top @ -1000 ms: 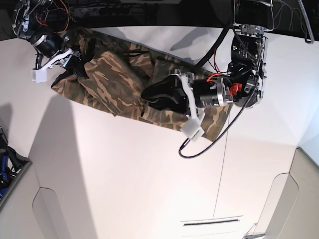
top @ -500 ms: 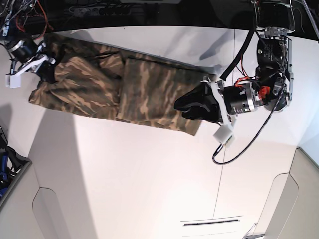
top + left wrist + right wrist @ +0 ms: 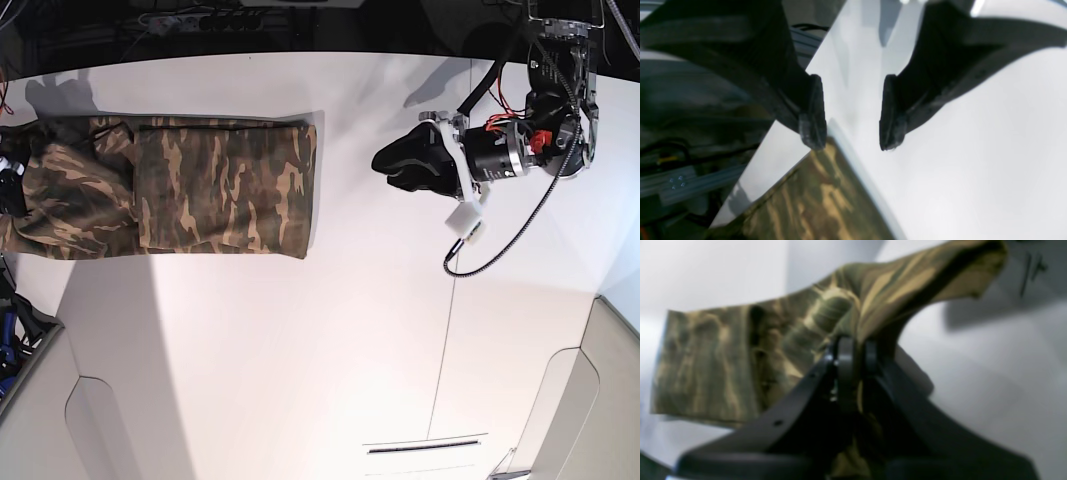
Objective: Fold the T-shirt properly
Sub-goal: 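Release with the left gripper and grasp the folded bundle with the right gripper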
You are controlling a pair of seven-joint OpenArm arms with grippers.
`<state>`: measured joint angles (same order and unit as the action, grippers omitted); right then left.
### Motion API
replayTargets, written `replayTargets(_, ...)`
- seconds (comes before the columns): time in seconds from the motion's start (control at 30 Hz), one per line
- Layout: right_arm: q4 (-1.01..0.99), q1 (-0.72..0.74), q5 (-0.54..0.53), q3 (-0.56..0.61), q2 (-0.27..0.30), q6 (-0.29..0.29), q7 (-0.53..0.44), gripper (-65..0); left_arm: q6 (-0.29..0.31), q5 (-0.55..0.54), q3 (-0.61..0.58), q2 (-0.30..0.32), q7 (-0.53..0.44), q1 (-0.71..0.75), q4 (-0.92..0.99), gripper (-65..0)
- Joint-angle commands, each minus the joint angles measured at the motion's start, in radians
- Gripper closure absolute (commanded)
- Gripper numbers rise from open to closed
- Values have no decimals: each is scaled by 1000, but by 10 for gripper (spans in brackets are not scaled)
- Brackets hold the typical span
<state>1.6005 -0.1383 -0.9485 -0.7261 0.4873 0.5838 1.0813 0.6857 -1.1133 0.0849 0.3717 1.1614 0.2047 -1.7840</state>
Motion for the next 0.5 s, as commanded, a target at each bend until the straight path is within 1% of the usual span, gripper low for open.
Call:
replayTargets(0.0, 21, 36, -43, -6, 23, 11, -13, 0, 12, 8, 3, -5, -38, 4, -16, -292)
replayTargets(0.1, 47, 98, -47, 4, 5, 15, -4, 0, 12, 91, 3, -45, -107, 28, -11, -292)
replayTargets(0.23, 126, 138, -45, 66, -42, 15, 1, 0, 12, 144, 0, -91, -130, 29, 28, -292)
replayTargets(0.3, 185, 138, -27, 123, -78, 14, 1, 0, 12, 160, -1, -111, -134, 28, 61, -292)
replayTargets(0.47, 282, 138, 17, 292, -198, 10, 8, 0, 12, 161, -1, -157, -146, 25, 132, -292)
